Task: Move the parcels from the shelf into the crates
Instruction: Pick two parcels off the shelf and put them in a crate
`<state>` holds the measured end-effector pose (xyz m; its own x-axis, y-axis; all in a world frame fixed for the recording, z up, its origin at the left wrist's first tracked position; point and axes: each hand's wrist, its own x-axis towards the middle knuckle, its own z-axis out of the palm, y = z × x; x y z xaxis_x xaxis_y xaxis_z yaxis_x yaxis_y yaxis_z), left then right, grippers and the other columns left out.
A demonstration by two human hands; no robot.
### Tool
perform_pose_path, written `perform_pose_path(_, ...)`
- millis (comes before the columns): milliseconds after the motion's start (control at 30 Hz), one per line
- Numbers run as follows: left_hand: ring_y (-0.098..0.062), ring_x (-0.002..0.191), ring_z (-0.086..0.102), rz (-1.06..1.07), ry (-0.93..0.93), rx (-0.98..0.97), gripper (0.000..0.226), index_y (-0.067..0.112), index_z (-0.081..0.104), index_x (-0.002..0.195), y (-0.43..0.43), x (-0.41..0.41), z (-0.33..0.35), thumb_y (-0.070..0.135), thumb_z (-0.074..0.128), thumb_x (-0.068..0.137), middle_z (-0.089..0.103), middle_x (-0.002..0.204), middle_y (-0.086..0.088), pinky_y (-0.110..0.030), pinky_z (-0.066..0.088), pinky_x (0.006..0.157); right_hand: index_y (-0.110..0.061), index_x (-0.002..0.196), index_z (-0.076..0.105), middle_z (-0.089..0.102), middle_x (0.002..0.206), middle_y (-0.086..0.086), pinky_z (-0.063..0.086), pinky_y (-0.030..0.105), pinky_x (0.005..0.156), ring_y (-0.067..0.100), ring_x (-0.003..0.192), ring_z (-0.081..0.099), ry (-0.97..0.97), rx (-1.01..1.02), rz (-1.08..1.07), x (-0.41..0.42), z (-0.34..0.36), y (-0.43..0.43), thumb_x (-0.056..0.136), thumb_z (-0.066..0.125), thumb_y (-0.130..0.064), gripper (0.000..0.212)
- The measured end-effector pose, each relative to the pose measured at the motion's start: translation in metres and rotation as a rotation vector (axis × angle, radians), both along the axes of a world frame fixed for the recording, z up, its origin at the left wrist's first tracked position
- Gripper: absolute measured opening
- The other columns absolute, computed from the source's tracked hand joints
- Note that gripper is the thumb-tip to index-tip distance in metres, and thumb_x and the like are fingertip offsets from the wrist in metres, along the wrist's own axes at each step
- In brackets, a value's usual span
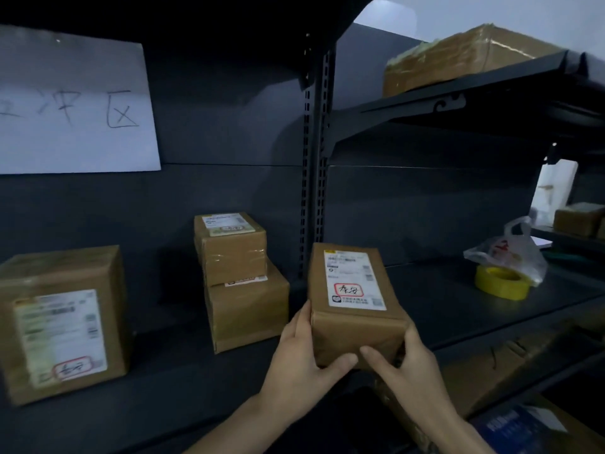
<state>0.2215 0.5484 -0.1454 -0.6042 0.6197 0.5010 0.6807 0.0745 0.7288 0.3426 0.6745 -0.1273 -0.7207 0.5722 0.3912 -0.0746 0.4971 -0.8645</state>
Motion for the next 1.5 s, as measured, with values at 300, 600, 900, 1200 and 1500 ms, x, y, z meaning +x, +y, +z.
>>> perform_pose_path(300, -0.007, 0.131, 0.038, 0.214, 0.148, 0.155, 0.084, 0.026, 0.028, 0.142, -0.083, 0.013, 0.038, 0.063, 0.056, 0.073, 0.043, 0.139, 0.014, -0.035, 0.041, 0.106, -0.049, 0.122, 0.034, 0.056, 0.113, -0.028, 0.042, 0.000, 0.079, -0.011, 0.106, 0.053, 0.134, 0.097, 0.124, -0.012, 0.031, -0.073, 0.077, 0.072, -0.023, 0.065)
perform_pose_path(600, -0.006, 0.123, 0.047, 0.449, 0.188, 0.305, 0.080, 0.027, 0.036, 0.135, -0.198, -0.007, 0.059, 0.079, 0.037, 0.075, 0.052, 0.130, 0.012, -0.037, 0.045, 0.101, -0.046, 0.126, 0.037, 0.055, 0.119, -0.031, 0.042, 0.004, 0.088, -0.009, 0.113, 0.051, 0.280, 0.104, 0.387, -0.069, 0.048, -0.175, 0.072, 0.073, -0.037, 0.066)
perform_pose_path(900, 0.007, 0.089, 0.059, 0.679, 0.081, 0.591, 0.050, 0.031, 0.047, 0.098, -0.307, -0.013, 0.072, 0.071, 0.044, 0.069, 0.062, 0.102, 0.006, -0.009, 0.047, 0.069, -0.045, 0.121, 0.040, 0.055, 0.123, -0.021, 0.046, 0.008, 0.084, -0.008, 0.115, 0.050, 0.289, 0.042, 0.721, -0.118, 0.066, -0.283, 0.064, 0.057, -0.068, 0.064)
perform_pose_path(1200, 0.004, 0.087, 0.058, 0.921, 0.025, 0.424, 0.019, 0.033, 0.044, 0.092, -0.411, -0.026, 0.058, 0.044, 0.052, 0.079, 0.060, 0.096, 0.010, -0.015, 0.046, 0.067, -0.034, 0.116, 0.038, 0.058, 0.112, -0.017, 0.044, 0.007, 0.081, -0.006, 0.105, 0.054, 0.182, 0.064, 0.848, -0.175, 0.042, -0.378, 0.085, 0.064, -0.035, 0.041)
perform_pose_path(1500, -0.010, 0.103, 0.059, 0.885, -0.137, 0.059, 0.022, 0.027, 0.038, 0.092, -0.461, -0.068, 0.007, 0.016, 0.057, 0.090, 0.057, 0.103, 0.014, -0.012, 0.049, 0.073, -0.020, 0.133, 0.030, 0.055, 0.127, -0.003, 0.044, 0.020, 0.093, 0.008, 0.115, 0.051, -0.117, 0.217, 0.849, -0.224, 0.002, -0.400, 0.083, 0.067, -0.028, 0.062)
